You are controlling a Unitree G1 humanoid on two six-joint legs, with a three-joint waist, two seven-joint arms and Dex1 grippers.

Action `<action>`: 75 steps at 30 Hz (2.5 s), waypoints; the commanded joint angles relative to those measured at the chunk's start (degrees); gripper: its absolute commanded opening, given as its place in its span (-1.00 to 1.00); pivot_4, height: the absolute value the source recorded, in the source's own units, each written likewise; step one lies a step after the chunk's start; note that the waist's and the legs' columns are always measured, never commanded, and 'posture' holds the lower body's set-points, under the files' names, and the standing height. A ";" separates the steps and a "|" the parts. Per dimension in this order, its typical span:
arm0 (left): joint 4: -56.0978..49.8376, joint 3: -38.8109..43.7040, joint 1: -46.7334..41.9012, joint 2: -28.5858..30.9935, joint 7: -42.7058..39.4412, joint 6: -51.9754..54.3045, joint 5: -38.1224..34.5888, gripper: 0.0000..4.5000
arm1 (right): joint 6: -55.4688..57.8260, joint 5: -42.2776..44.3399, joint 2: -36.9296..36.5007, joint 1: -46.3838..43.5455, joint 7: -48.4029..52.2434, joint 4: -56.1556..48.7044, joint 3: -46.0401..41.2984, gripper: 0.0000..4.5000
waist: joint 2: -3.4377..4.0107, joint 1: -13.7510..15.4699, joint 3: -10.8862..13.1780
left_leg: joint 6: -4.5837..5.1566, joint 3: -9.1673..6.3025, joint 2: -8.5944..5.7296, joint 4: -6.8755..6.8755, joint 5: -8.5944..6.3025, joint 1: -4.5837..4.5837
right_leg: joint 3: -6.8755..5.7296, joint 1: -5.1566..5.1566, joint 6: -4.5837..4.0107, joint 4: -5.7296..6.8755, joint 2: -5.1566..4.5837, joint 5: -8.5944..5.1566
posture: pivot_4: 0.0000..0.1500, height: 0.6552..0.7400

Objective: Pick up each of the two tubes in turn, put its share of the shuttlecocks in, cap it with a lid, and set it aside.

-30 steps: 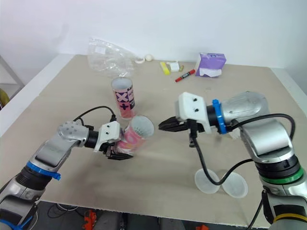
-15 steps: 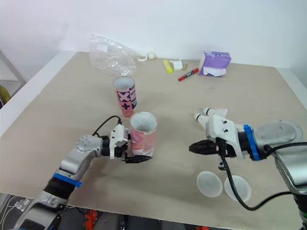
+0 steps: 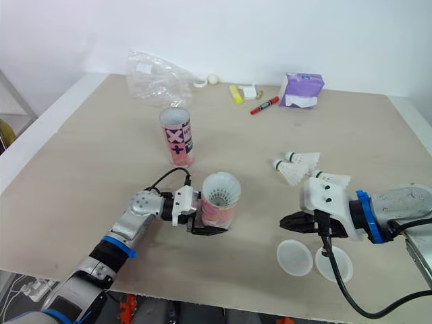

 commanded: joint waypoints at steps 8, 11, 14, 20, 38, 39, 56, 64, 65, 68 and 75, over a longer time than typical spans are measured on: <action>0.79 -1.61 0.44 -0.82 -2.93 2.28 -0.05 0.69 | -1.65 -5.07 -3.74 3.33 -0.86 3.41 2.69 0.73 | 0.02 0.02 -0.02 | 0.00 -0.04 -0.03 0.01 0.00 0.01 | -0.03 0.05 0.07 -0.02 -0.03 -0.03 | 1.00 1.00; -0.26 -1.95 1.01 -0.46 -4.08 4.51 -0.59 0.69 | -1.24 -6.04 -2.83 2.10 -2.94 4.00 4.90 0.94 | 0.01 0.00 -0.02 | 0.00 -0.04 -0.06 0.01 0.00 0.01 | -0.02 0.06 0.09 -0.02 -0.04 -0.05 | 1.00 1.00; -1.58 -1.91 1.48 -0.34 -4.64 6.63 -1.24 0.69 | 0.48 -6.07 -2.31 0.90 -4.50 3.83 6.18 0.94 | 0.02 0.00 -0.02 | -0.01 -0.05 -0.05 0.00 -0.01 0.01 | -0.02 0.05 0.08 -0.02 -0.04 -0.06 | 1.00 1.00; -1.13 -2.30 1.75 0.03 -4.63 5.24 0.27 0.69 | 1.86 -7.66 -2.34 2.19 -6.72 3.00 7.88 0.94 | 0.03 0.00 -0.03 | -0.01 -0.12 -0.05 -0.01 -0.01 0.01 | -0.06 0.07 0.08 -0.02 -0.04 -0.07 | 1.00 1.00; -0.05 -2.22 0.92 -0.80 -3.64 5.01 0.83 0.69 | 3.62 -11.20 -1.11 4.64 -11.55 0.12 12.52 -0.04 | -0.24 0.00 -0.24 | -0.01 -0.17 -0.04 0.02 -0.01 0.14 | -0.10 0.23 0.09 -0.02 -0.02 -0.05 | 1.00 1.00; 0.03 -2.21 0.91 -0.81 -3.58 4.96 0.89 0.69 | 3.51 -11.36 -1.20 4.69 -11.61 0.05 12.63 -0.29 | -0.26 0.00 -0.24 | -0.01 -0.18 -0.04 0.03 0.00 0.15 | -0.10 0.24 0.06 -0.02 -0.02 -0.05 | 1.00 1.00; 1.52 -1.60 0.86 -1.01 -2.26 4.85 0.98 0.69 | -5.47 -1.80 -2.18 -8.04 -3.05 -0.78 2.77 -0.96 | -0.03 0.00 -0.28 | -0.01 -0.08 -0.06 0.22 0.01 0.15 | -0.03 0.27 0.04 -0.02 -0.04 0.03 | 1.00 1.00; 3.44 -1.45 0.07 -1.40 -1.84 4.24 1.57 0.69 | -2.42 6.56 2.86 -41.61 -1.10 1.42 11.82 -0.96 | 0.00 0.11 -0.31 | 0.00 -0.13 0.02 0.23 0.02 0.21 | -0.16 0.28 -0.25 -0.02 -0.03 0.01 | 1.00 1.00; 3.66 -1.47 -0.04 -1.51 -1.76 4.12 1.66 0.69 | -2.85 5.81 3.97 -43.18 -1.07 1.57 13.47 -0.96 | -0.02 0.13 -0.31 | 0.00 -0.17 0.03 0.23 0.02 0.19 | -0.20 0.29 -0.27 -0.02 -0.03 -0.01 | 1.00 1.00; 3.84 -1.57 -0.18 -1.83 -1.49 3.98 1.76 0.69 | -4.13 1.83 8.56 -47.38 -1.49 2.81 20.52 -0.96 | 0.02 0.06 -0.32 | 0.00 -0.08 -0.02 0.25 0.03 0.12 | -0.19 0.24 -0.25 -0.02 -0.17 0.01 | 1.00 1.00; 3.53 -1.42 0.39 -1.65 -0.85 3.79 1.93 0.69 | -10.00 -6.45 13.41 -49.27 -0.13 7.39 28.32 -0.96 | 0.06 0.13 -0.32 | 0.03 0.08 -0.05 0.28 0.06 0.10 | -0.24 0.16 -0.22 -0.02 -0.30 0.10 | 1.00 1.00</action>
